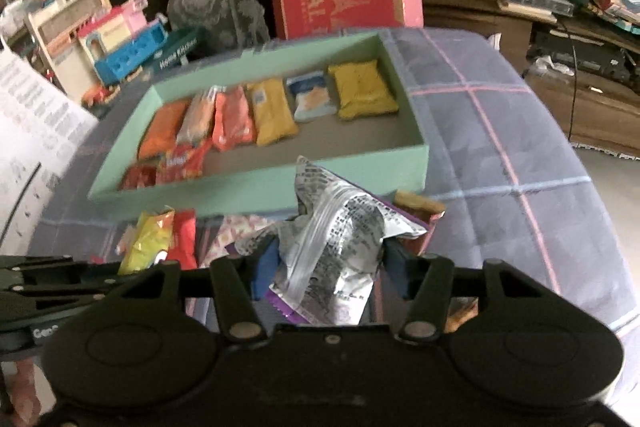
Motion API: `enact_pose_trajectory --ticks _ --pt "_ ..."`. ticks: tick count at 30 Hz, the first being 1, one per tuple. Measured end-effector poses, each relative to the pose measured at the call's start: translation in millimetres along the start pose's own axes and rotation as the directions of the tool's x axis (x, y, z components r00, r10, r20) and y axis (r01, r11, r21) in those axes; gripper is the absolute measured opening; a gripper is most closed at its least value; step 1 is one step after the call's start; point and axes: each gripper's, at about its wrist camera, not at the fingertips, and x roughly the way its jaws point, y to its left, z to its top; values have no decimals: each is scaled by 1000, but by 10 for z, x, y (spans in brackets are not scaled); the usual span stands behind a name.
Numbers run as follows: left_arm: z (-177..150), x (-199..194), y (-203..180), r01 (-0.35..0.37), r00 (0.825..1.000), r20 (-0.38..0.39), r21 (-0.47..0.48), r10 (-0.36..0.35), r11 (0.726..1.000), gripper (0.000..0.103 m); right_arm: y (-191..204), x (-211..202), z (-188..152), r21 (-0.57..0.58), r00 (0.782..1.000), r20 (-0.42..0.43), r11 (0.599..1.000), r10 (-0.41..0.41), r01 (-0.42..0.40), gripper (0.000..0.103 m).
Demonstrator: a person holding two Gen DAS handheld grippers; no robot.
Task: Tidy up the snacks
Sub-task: 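Carry both held packets over the mint-green box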
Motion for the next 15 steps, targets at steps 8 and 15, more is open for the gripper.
enact_pose_trajectory --ticks 8,15 --pt "505 62 -162 10 999 40 28 -11 1000 20 -245 -77 373 60 997 79 998 7 -12 56" --pt "1000 420 -226 1 1000 25 19 -1 1000 20 -494 117 861 107 994 111 994 23 -35 56"
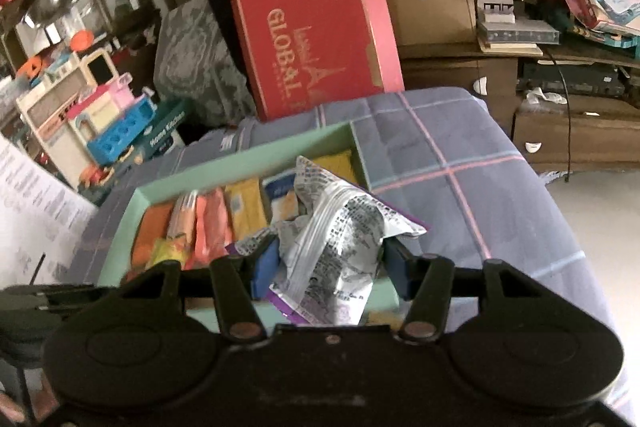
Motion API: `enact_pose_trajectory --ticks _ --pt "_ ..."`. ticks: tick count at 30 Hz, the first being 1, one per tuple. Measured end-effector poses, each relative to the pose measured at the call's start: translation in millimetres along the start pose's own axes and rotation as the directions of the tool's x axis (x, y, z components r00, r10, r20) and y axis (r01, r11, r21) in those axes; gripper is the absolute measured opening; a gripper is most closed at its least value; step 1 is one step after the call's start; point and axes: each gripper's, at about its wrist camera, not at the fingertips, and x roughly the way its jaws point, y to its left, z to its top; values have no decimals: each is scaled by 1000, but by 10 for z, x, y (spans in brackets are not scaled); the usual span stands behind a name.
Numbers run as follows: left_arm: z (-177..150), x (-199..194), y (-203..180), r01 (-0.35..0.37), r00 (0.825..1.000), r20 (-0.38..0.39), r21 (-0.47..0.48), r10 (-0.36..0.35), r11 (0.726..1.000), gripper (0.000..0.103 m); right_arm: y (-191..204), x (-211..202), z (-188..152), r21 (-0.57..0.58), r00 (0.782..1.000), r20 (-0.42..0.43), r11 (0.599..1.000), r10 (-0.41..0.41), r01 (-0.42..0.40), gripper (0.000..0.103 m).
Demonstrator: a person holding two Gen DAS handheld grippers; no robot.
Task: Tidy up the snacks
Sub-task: 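Carry both held packets over the mint-green box, then open both tools to release the packets into the box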
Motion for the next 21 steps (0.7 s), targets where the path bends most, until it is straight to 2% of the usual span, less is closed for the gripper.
enact_pose_trajectory --ticks 6,12,15,16,17,18,19,21 --pt "265 432 -85 -17 999 -33 -10 16 1000 20 -8 433 258 -6 997 -69 999 31 -32 56" --pt "317 800 -147 -21 997 -78 -7 21 1000 20 12 733 269 -9 993 -117 1000 29 -30 56" --pt "335 962 -180 -23 995 -92 -5 23 1000 22 3 790 302 -5 994 -110 1000 28 -28 60" --pt "342 1014 -196 -35 995 -92 -3 35 999 31 -4 785 316 3 994 -102 1000 30 -30 71" --pt "343 1051 -204 -42 994 -97 -3 42 999 43 -13 762 327 13 995 -92 1000 25 -24 87" --pt "347 1087 -210 -48 993 -105 -5 48 999 70 -16 738 340 19 997 -70 1000 19 -18 94" --pt "345 1107 -217 -56 993 -100 -6 55 998 81 -11 705 349 17 999 -47 1000 14 -13 100" --pt "337 1105 -234 -66 994 -87 2 66 998 83 -13 669 357 10 999 -31 1000 7 -6 100"
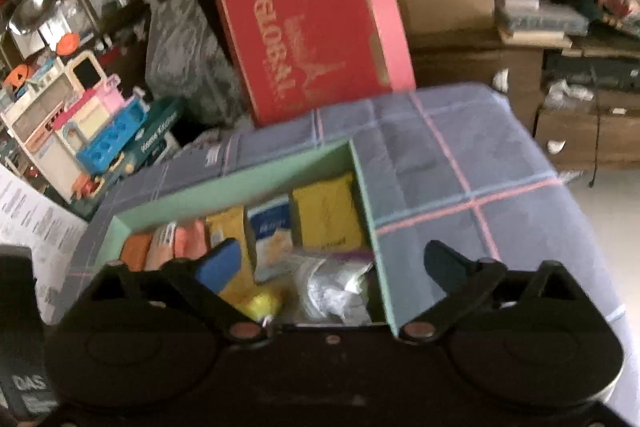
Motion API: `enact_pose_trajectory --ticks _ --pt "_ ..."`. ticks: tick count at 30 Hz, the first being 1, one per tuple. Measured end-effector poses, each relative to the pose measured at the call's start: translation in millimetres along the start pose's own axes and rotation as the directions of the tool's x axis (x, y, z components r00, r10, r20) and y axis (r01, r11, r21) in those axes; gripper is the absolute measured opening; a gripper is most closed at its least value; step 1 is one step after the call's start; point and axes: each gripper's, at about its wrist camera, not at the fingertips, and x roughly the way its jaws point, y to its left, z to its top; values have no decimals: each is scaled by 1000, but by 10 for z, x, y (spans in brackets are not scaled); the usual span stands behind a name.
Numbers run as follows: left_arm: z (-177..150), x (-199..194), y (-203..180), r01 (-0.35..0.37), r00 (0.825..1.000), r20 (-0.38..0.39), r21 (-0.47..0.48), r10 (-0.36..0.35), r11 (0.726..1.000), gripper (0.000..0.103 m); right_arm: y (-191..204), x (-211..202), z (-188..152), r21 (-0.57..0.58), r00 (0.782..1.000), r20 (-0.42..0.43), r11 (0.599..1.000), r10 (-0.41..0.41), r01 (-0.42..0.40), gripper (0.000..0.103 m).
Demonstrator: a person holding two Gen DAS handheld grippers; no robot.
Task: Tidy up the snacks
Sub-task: 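Open both tools to release the packets into the box, then move both tools back toward the remaining snacks on the cloth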
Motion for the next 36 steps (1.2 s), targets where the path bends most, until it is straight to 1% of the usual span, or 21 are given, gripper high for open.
enact_pose_trajectory --ticks 2,7,9,16,23,28,36 --pt "0 -13 -2 6 1000 -6 -1 -6 1000 87 -10 -19 -4 -1 1000 4 1000 -5 5 103" --pt "-29 -165 -4 2 1000 13 2 -2 1000 99 -50 -86 -65 16 1000 -7 1000 -13 13 103" --pt "-51 -249 -5 2 1000 23 3 -2 1000 101 -56 -132 -99 20 1000 -9 1000 -12 12 103" --pt "-204 -629 19 -6 999 48 2 5 1000 103 -41 -401 -253 16 1000 -18 1000 -12 13 103" --pt "-538 -976 33 15 998 56 11 -15 1000 103 -103 -793 -520 26 1000 -15 1000 -15 16 103" --pt "-819 -1079 86 17 999 37 3 -17 1000 103 -207 -972 -797 64 998 -40 997 -37 40 103" --pt "-1225 -1084 192 11 1000 -14 -10 -12 1000 103 -412 -1117 -1332 117 989 -117 988 -89 102 103"
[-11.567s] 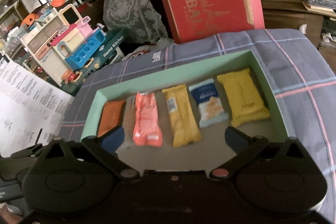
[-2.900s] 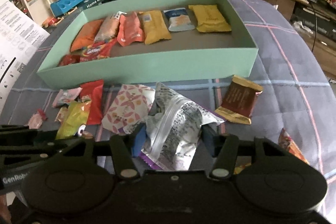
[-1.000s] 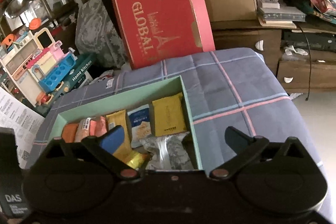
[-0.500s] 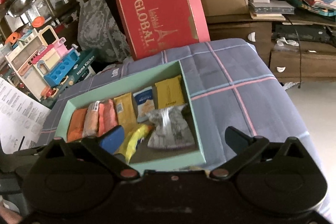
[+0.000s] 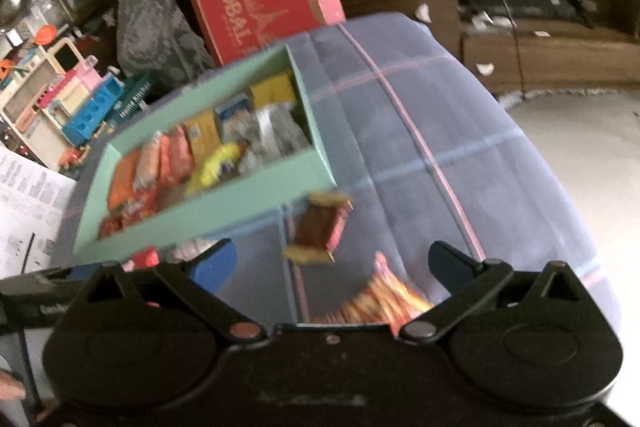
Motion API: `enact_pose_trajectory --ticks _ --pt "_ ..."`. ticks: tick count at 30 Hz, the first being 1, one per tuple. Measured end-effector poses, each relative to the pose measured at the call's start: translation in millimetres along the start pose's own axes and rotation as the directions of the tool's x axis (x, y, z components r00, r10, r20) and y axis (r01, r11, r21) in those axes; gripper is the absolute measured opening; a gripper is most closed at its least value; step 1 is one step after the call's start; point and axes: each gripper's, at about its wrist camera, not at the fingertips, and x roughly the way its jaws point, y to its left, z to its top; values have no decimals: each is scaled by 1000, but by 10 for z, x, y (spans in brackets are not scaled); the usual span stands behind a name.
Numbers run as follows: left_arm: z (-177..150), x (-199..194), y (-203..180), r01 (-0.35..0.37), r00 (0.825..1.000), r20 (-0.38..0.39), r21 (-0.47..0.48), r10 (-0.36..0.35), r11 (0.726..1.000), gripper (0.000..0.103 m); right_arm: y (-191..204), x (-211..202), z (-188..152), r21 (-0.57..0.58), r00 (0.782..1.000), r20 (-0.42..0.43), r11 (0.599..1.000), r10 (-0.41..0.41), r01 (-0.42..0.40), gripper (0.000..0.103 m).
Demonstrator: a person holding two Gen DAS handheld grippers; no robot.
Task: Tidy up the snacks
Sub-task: 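Move both tools back toward the remaining snacks on the cloth, then grasp pink patterned packet with left tool while right tool grasps red chip bag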
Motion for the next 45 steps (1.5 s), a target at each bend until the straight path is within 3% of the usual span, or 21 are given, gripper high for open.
enact_pose_trajectory --ticks 9,18,24,29,36,38,42,45 --pt "-249 70 52 -1 999 -42 -1 1 1000 103 -245 12 -437 105 997 -60 993 -42 48 103" --pt "-334 155 170 -11 998 -62 -38 8 999 103 -270 101 -548 176 998 -52 983 -45 54 102" --pt "-337 197 272 -31 997 -67 -64 26 997 103 -219 278 -492 194 997 -35 978 -73 78 86" --pt "-291 243 314 -52 997 -61 -68 48 996 103 -94 357 -512 101 998 6 993 -68 67 60" --pt "-106 409 151 -72 996 -51 -8 71 997 102 -50 400 -519 49 998 27 998 -50 49 58" --pt "-41 458 83 -79 996 -36 13 79 997 100 -47 407 -519 42 998 31 998 -46 45 58" --pt "60 586 -5 -82 996 -37 51 84 995 81 -66 412 -502 47 999 29 998 -32 31 58" --pt "78 680 2 -83 995 -55 47 85 995 80 -100 416 -493 57 999 30 998 -18 16 58"
